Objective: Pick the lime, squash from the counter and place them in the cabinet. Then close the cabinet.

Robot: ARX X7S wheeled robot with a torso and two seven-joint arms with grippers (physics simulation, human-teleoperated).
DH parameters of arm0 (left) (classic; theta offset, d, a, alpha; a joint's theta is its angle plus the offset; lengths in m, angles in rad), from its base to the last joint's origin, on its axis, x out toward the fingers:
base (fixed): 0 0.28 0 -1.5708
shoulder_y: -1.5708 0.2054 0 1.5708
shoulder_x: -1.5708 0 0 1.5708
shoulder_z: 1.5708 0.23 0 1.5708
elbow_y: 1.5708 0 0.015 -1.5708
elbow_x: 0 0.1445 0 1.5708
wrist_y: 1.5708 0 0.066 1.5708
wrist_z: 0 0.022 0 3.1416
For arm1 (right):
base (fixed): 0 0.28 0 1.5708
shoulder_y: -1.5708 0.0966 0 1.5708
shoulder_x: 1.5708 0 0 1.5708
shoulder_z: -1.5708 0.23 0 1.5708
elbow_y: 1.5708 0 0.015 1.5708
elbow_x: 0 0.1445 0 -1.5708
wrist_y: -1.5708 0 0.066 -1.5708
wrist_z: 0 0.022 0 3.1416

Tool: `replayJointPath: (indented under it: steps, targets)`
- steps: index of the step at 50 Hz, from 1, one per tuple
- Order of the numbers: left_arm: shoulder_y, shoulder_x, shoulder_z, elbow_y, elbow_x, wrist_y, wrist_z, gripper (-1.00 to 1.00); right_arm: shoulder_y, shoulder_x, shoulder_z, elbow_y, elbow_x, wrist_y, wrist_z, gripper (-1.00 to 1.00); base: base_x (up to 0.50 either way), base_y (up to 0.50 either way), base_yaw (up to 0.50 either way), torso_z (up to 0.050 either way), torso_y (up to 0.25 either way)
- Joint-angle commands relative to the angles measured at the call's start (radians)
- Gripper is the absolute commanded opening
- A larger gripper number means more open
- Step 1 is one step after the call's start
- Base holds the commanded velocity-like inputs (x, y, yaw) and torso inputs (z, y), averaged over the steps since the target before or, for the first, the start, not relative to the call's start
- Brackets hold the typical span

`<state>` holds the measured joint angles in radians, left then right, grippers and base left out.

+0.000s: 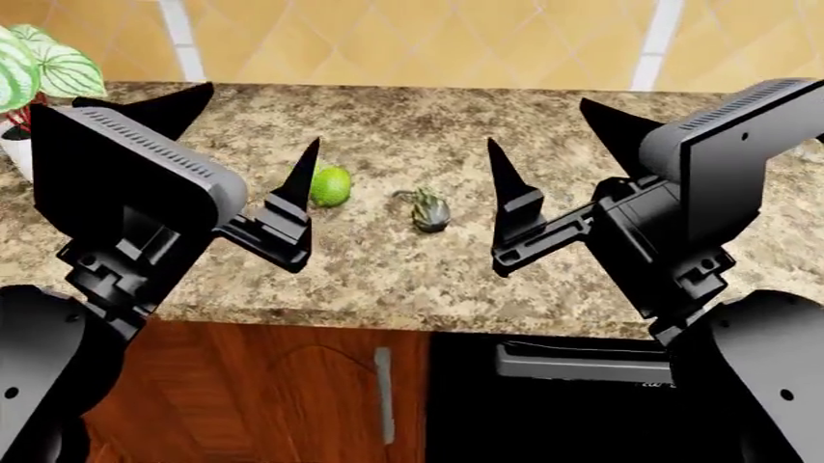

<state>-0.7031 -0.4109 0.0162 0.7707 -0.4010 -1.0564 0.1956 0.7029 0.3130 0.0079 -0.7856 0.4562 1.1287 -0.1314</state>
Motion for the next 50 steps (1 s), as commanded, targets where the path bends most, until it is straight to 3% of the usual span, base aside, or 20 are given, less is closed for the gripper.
replayJointPath:
  steps: [1, 10, 25, 39, 50]
  targets:
    - [-0.062, -0.006, 0.011, 0.018, -0.032, -0.062, 0.007, 1.0, 0.045, 0.026, -0.003, -0.025, 0.022, 0.049, -0.004, 1.0, 0.09, 0.01, 0.5, 0.05, 0.008]
    - [-0.138, -0.031, 0.108, -0.004, 0.007, -0.104, -0.022, 1.0, 0.081, 0.021, 0.026, -0.021, 0.042, 0.134, 0.025, 1.0, 0.04, 0.0, 0.22, 0.035, 0.006]
    - [-0.157, -0.033, 0.088, -0.005, -0.034, -0.114, 0.008, 1.0, 0.107, 0.04, 0.024, -0.033, 0.071, 0.14, 0.004, 1.0, 0.39, 0.29, 0.0, 0.043, 0.0]
    - [-0.221, -0.04, 0.121, 0.005, -0.047, -0.154, 0.009, 1.0, 0.165, 0.03, 0.078, -0.04, 0.093, 0.248, 0.052, 1.0, 0.31, -0.02, 0.01, 0.05, 0.0]
    - [-0.23, -0.041, 0.125, 0.006, -0.054, -0.158, 0.007, 1.0, 0.156, 0.051, 0.059, -0.049, 0.097, 0.228, 0.048, 1.0, 0.16, 0.01, -0.4, 0.05, 0.0]
